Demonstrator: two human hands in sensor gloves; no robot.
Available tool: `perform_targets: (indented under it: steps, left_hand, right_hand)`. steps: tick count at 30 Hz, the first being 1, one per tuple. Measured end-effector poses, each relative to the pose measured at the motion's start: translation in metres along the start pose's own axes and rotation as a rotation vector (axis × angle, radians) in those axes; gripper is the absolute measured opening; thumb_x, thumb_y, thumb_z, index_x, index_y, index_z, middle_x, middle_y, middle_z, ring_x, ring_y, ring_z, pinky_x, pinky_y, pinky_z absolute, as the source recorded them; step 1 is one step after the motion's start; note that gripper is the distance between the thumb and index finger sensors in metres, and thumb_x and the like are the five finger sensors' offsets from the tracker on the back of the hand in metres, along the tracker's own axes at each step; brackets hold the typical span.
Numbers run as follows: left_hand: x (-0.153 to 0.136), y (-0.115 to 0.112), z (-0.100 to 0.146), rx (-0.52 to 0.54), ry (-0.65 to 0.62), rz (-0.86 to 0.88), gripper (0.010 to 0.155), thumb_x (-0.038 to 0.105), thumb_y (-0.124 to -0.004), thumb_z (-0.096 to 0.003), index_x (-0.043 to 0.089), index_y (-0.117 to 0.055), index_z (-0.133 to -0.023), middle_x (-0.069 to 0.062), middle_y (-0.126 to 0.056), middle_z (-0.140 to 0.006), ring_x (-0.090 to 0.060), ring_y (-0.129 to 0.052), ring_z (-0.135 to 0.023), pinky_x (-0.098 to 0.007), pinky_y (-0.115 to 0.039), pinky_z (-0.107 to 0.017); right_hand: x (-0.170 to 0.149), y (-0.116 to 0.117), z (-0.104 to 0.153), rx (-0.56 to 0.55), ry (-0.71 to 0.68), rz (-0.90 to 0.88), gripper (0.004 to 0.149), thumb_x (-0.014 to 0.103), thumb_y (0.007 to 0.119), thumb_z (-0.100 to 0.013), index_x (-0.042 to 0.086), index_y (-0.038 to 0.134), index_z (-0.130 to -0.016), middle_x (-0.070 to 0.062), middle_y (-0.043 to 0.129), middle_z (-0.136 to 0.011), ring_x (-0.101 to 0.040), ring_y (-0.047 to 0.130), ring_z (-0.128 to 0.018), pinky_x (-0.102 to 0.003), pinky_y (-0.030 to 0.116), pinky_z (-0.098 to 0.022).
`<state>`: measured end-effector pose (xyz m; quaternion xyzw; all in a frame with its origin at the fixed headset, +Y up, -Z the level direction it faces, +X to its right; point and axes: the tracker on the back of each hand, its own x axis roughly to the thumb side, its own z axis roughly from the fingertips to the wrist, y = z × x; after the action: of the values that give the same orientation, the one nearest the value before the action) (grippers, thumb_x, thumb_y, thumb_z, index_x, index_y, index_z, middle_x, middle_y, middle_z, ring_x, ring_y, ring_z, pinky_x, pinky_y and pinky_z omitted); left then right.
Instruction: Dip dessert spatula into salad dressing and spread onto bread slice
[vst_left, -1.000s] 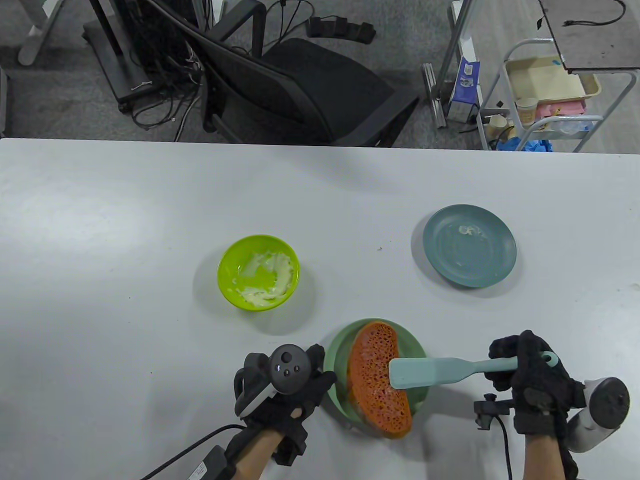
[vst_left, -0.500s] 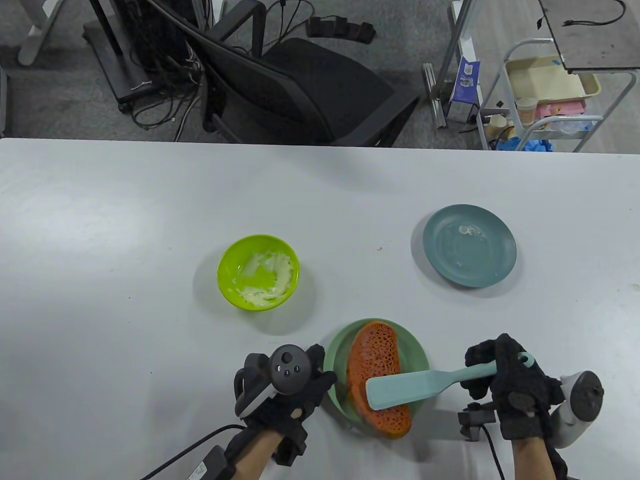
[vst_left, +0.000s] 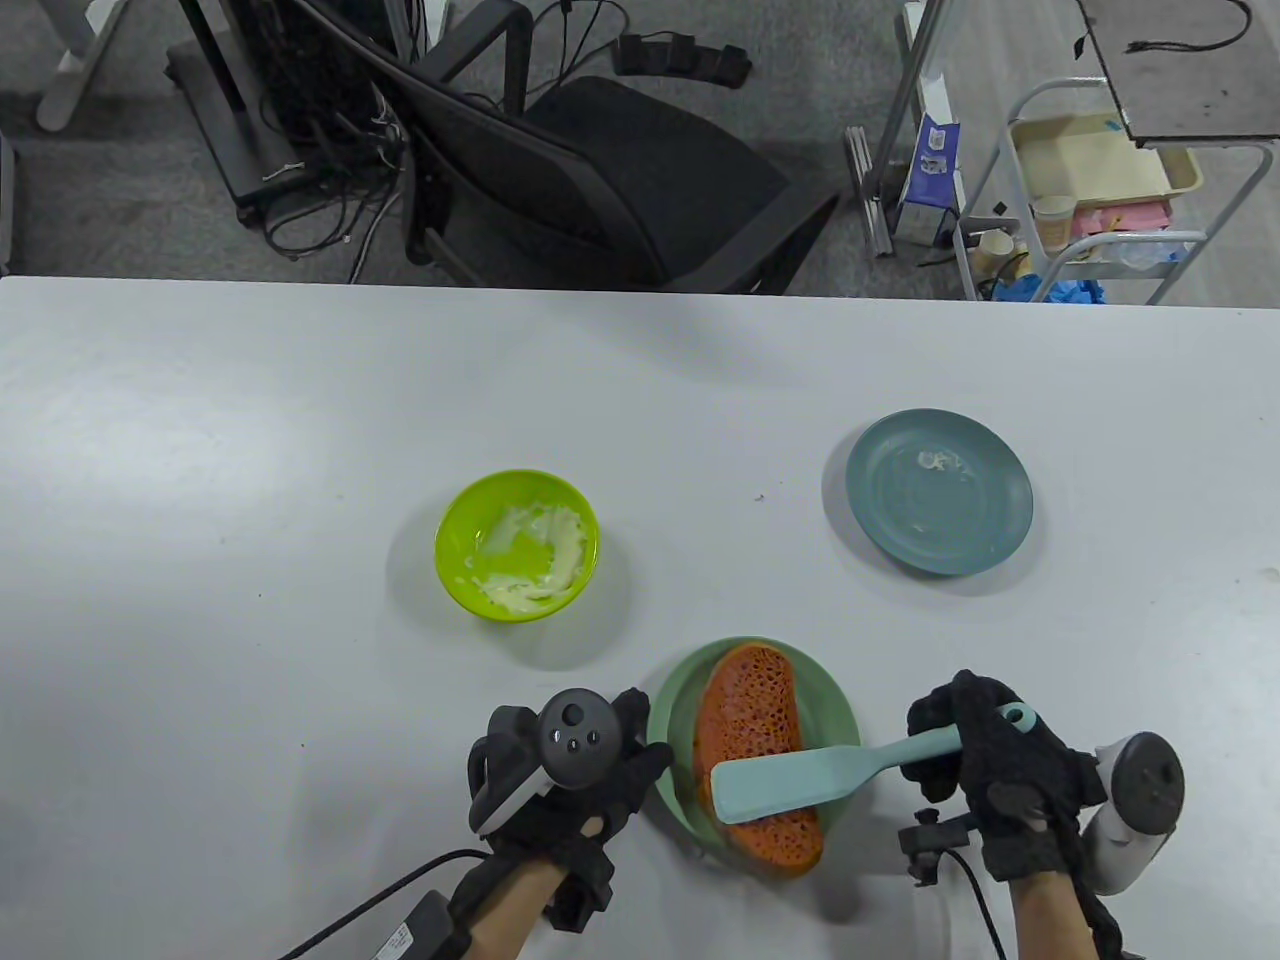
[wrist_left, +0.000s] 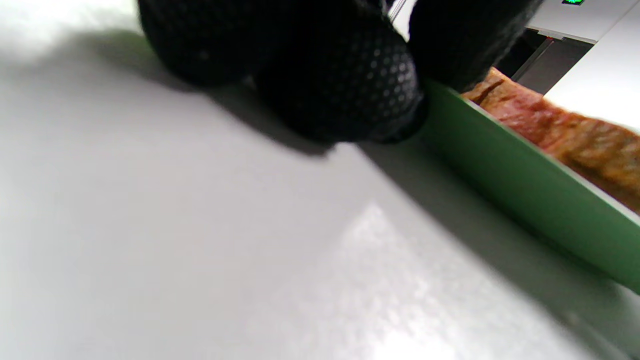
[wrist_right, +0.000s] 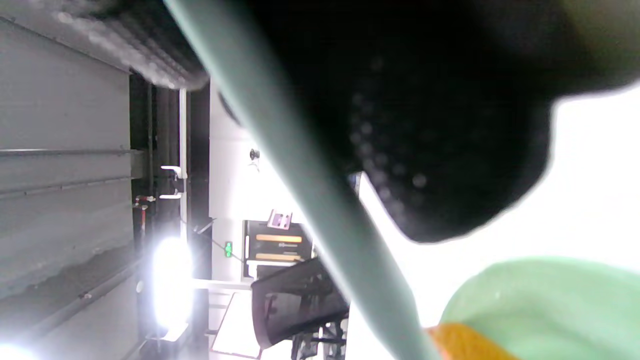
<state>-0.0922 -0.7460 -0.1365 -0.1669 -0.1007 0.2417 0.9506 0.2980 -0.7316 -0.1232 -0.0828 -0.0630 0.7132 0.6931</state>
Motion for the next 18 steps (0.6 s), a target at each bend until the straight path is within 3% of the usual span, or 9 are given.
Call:
perform_targets:
  steps: [8,18]
  left_hand:
    - [0.0,0.0,0.0,-0.004,0.0,0.002,0.064,0.049,-0.081,-0.0541,0.01,-0.066,-0.103,0.009,-0.097,-0.066,-0.003,-0.103,-0.038,-0.026,-0.09,-0.03]
    - [0.0,0.0,0.0,-0.003,0.0,0.001,0.064,0.05,-0.08,-0.0542,0.01,-0.066,-0.103,0.009,-0.097,-0.066,-0.003,-0.103,-0.038,-0.026,-0.09,-0.03]
  right_hand:
    - [0.007,-0.032,-0.003,-0.14,0.007,0.016,0.04,0.044,0.071,-0.047,0.01,0.091,-0.052,-0.02,0.098,-0.043,-0.034,0.099,-0.007,-0.036,0.086,0.002]
    - [0.009,-0.044,-0.002,-0.188,0.01,0.007,0.04,0.044,0.07,-0.047,0.011,0.091,-0.052,-0.019,0.098,-0.042,-0.034,0.099,-0.007,-0.036,0.085,0.003]
